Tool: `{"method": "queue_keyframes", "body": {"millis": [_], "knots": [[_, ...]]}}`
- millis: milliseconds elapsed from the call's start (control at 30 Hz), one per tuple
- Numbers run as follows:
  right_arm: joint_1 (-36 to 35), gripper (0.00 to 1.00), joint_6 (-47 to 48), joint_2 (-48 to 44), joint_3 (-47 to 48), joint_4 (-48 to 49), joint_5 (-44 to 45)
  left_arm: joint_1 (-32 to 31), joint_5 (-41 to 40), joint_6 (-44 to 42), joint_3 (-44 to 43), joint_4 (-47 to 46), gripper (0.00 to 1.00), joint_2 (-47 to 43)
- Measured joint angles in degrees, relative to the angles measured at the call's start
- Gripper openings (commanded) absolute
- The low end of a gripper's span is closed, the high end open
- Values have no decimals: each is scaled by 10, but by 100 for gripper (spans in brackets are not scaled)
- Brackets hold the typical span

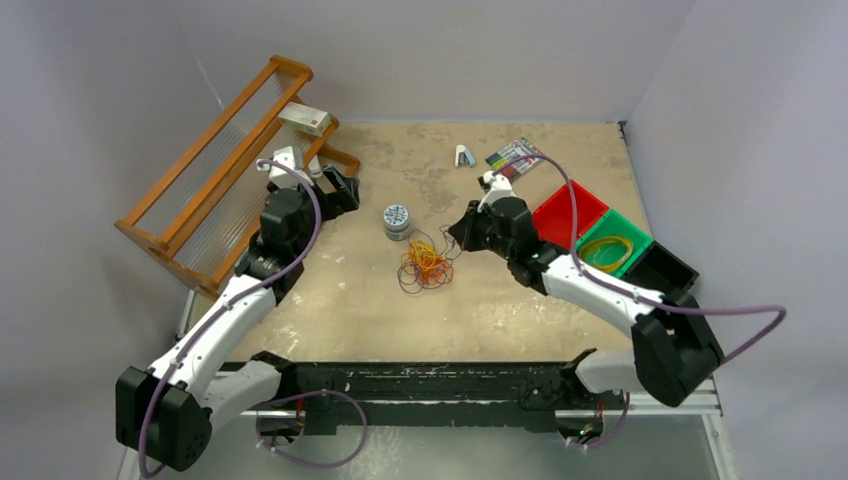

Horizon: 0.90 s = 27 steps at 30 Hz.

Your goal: Untangle the cables

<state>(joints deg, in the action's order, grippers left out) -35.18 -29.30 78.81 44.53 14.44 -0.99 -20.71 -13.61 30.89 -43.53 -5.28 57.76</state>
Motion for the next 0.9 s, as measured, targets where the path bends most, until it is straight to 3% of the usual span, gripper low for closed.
{"method": "queue_keyframes", "body": {"millis": [167, 467, 900], "knots": [[0, 0, 12, -70, -19, 37, 22, -22, 15, -1, 4, -43, 99, 21], [0, 0, 49, -92, -19, 57, 19, -157, -19, -45, 70, -125, 100, 42], [0, 0, 99, -124, -17, 42, -57, -181, 47, -142, 175, -284, 99, 59]]}}
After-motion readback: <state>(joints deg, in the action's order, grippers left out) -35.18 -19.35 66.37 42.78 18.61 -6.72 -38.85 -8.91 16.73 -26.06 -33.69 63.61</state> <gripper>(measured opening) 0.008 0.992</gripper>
